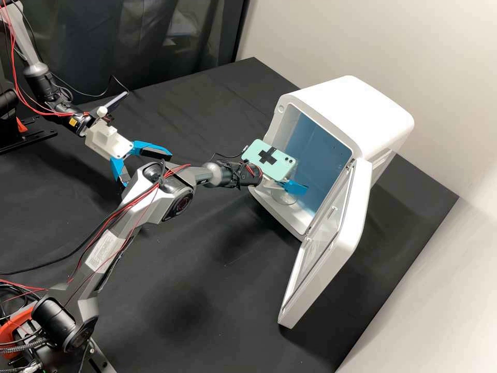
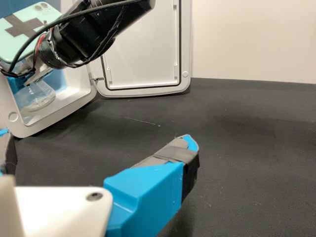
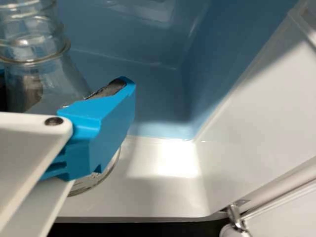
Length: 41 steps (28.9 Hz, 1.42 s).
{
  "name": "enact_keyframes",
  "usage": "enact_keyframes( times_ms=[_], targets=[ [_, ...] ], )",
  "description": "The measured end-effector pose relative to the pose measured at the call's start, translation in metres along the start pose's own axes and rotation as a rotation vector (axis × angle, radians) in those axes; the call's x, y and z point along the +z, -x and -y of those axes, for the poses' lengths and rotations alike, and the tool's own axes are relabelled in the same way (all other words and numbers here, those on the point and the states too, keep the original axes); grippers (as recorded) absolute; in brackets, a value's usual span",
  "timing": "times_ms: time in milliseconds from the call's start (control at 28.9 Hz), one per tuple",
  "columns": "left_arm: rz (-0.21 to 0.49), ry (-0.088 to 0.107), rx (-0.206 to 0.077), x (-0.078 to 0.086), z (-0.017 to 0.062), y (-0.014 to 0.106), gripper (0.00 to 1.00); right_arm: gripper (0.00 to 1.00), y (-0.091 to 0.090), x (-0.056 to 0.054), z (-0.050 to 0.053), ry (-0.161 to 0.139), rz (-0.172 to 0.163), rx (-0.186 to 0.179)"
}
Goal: Place the flask in the incubator
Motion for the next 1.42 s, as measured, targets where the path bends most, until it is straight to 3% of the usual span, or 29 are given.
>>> enact_keyframes(
  times_ms=[380,864,1417],
  targets=[
    [0.0,0.0,0.0,0.0,0.0,0.0,1.0,0.0,0.0,0.001,0.001,0.003,0.008,0.005],
    [-0.01,0.009,0.004,0.0,-0.0001,0.0,1.0,0.0,-0.016,0.02,-0.009,0.024,0.058,0.034],
    [-0.01,0.009,0.004,0.0,-0.0001,0.0,1.0,0.0,-0.017,0.021,-0.008,0.026,0.073,0.031]
  ],
)
